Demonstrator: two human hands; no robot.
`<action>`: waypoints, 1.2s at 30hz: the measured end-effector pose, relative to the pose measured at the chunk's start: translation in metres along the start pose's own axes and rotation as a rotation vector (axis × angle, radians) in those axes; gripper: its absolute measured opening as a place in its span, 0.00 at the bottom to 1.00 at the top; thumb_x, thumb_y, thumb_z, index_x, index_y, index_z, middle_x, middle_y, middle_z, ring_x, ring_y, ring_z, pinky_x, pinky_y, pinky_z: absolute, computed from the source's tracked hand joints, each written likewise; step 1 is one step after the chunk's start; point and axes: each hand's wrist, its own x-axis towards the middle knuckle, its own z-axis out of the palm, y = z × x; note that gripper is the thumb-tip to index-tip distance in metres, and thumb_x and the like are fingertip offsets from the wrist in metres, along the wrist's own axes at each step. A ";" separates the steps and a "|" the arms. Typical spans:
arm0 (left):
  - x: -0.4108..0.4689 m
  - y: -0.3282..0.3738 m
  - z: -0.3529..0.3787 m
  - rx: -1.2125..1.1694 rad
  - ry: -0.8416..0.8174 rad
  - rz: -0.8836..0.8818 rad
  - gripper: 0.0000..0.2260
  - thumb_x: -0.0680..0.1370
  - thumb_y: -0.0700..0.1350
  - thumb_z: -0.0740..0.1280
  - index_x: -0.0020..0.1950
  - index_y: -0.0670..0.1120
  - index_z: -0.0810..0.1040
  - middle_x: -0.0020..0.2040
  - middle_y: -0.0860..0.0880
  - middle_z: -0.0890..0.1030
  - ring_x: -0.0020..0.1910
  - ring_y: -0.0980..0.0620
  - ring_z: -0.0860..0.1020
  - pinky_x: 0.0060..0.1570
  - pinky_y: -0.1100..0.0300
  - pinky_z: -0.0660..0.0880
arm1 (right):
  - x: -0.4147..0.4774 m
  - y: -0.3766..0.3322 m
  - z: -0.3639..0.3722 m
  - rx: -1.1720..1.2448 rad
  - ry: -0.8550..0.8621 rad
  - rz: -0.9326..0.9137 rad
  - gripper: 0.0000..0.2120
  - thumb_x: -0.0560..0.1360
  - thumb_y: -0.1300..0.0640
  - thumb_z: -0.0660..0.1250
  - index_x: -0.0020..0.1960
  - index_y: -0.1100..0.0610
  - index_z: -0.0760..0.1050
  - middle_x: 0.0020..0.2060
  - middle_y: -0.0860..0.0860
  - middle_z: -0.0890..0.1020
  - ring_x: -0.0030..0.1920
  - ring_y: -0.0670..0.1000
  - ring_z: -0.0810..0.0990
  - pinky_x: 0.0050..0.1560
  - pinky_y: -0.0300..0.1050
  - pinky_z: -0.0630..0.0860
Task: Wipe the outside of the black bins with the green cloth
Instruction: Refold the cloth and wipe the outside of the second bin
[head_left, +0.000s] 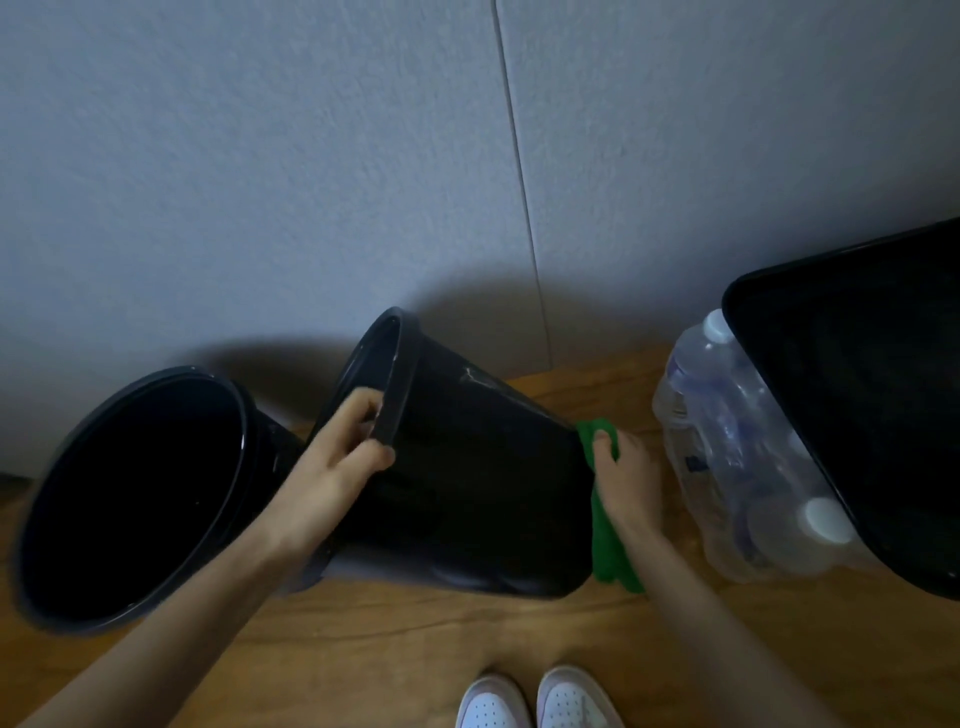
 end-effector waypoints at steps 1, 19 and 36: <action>0.012 0.005 -0.004 -0.005 0.016 -0.051 0.14 0.63 0.43 0.63 0.48 0.45 0.74 0.39 0.43 0.78 0.42 0.44 0.77 0.37 0.63 0.76 | -0.002 0.000 0.002 0.010 0.019 -0.030 0.21 0.77 0.45 0.50 0.56 0.54 0.76 0.58 0.53 0.77 0.58 0.58 0.74 0.59 0.59 0.72; 0.007 0.008 0.022 0.032 0.080 0.048 0.10 0.80 0.46 0.57 0.49 0.49 0.78 0.43 0.53 0.83 0.45 0.59 0.81 0.47 0.66 0.75 | -0.097 -0.073 0.019 -0.030 0.267 -0.823 0.17 0.74 0.50 0.60 0.59 0.53 0.77 0.59 0.49 0.79 0.60 0.50 0.71 0.57 0.42 0.70; -0.007 -0.016 0.018 -0.006 0.120 0.081 0.16 0.74 0.55 0.55 0.47 0.49 0.78 0.42 0.52 0.82 0.42 0.60 0.80 0.41 0.72 0.74 | 0.001 -0.010 -0.031 -0.106 0.053 -0.087 0.11 0.76 0.52 0.56 0.38 0.52 0.72 0.36 0.50 0.76 0.43 0.55 0.78 0.43 0.48 0.72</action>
